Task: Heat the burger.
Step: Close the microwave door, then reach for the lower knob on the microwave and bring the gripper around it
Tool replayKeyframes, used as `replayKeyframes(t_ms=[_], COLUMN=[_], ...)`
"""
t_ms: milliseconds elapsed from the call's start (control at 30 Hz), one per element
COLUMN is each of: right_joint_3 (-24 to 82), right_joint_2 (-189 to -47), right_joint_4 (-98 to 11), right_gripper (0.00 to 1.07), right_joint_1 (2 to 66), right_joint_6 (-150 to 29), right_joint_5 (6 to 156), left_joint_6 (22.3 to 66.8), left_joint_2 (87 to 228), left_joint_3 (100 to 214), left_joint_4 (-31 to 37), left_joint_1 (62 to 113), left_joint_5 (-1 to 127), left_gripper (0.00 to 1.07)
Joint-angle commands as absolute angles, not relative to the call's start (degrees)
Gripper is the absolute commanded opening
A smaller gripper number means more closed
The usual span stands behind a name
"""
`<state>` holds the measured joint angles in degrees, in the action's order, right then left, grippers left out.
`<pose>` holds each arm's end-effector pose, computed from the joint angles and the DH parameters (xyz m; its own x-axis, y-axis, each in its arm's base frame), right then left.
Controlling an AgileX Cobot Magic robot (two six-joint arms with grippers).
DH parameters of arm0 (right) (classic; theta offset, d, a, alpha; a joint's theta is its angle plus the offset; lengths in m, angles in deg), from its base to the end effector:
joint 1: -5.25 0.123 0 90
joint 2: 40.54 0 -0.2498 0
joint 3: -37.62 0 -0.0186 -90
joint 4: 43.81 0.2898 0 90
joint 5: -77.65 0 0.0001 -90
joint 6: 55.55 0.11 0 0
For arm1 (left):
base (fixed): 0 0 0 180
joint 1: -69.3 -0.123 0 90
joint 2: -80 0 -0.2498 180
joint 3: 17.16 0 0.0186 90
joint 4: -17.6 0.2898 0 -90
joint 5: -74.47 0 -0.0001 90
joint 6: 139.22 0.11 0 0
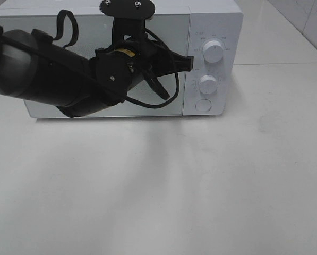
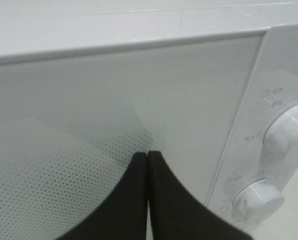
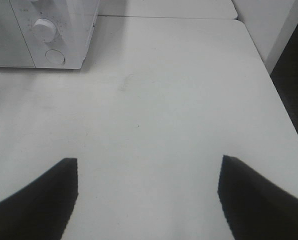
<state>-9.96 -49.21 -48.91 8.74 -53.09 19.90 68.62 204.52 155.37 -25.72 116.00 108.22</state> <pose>0.0843 -0.0032 0.2926 -0.4044 -0.0293 -0.9141 0.0060 0.9994 -0.0347 0.3508 -0.3112 0.1205 -0.2618 0.0378 -0.9644 0.3811 0.9221 -0.0674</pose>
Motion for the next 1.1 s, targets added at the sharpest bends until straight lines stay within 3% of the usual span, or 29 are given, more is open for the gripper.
replayKeyframes(t_ms=[33,500,633,667,700,733,767,800,833,900,1033,1100], right_joint_3=[-10.01,-10.01,-10.01,-10.01,-10.01,-10.01,-10.01,-10.01,-10.01,-10.01,-10.01,-10.01], right_joint_2=[-47.60,-47.60,-47.60,-47.60,-47.60,-47.60,-47.60,-47.60,-47.60,-47.60,-47.60,-47.60], right_joint_4=[-48.91,-48.91,-48.91,-48.91,-48.91,-48.91,-48.91,-48.91,-48.91,-48.91,-48.91,-48.91], right_gripper=[0.75,0.75,0.75,0.75,0.75,0.75,0.75,0.75,0.75,0.75,0.75,0.75], right_joint_1=[8.28,8.28,8.28,8.28,8.28,8.28,8.28,8.28,8.28,8.28,8.28,8.28], right_joint_6=[-52.92,-52.92,-52.92,-52.92,-52.92,-52.92,-52.92,-52.92,-52.92,-52.92,-52.92,-52.92], right_joint_5=[20.53,20.53,20.53,20.53,20.53,20.53,20.53,20.53,20.53,20.53,20.53,20.53], left_joint_6=[69.83,71.95,71.89,71.72,71.09,71.09,70.80,70.17,70.23,70.23,70.23,70.00], left_joint_2=[203.08,198.79,197.93,197.70,197.18,197.18,196.89,196.04,195.63,194.32,192.08,189.33], left_joint_3=[156.23,156.23,156.23,156.23,156.23,156.23,156.23,156.23,156.23,156.23,156.23,156.23], left_joint_4=[-26.58,-26.01,-24.86,-24.17,-22.74,-22.74,-22.05,-20.39,-19.25,-17.07,-12.89,-7.16], left_joint_1=[116.97,117.09,117.09,117.09,117.09,117.09,117.09,117.09,117.09,117.09,117.09,117.09], left_joint_5=[105.93,74.47,64.45,61.92,57.51,57.51,55.74,51.84,49.72,46.11,40.61,35.17], left_gripper=[0.00,0.00,0.05,0.21,0.45,0.45,0.57,0.85,0.96,1.02,1.01,1.01])
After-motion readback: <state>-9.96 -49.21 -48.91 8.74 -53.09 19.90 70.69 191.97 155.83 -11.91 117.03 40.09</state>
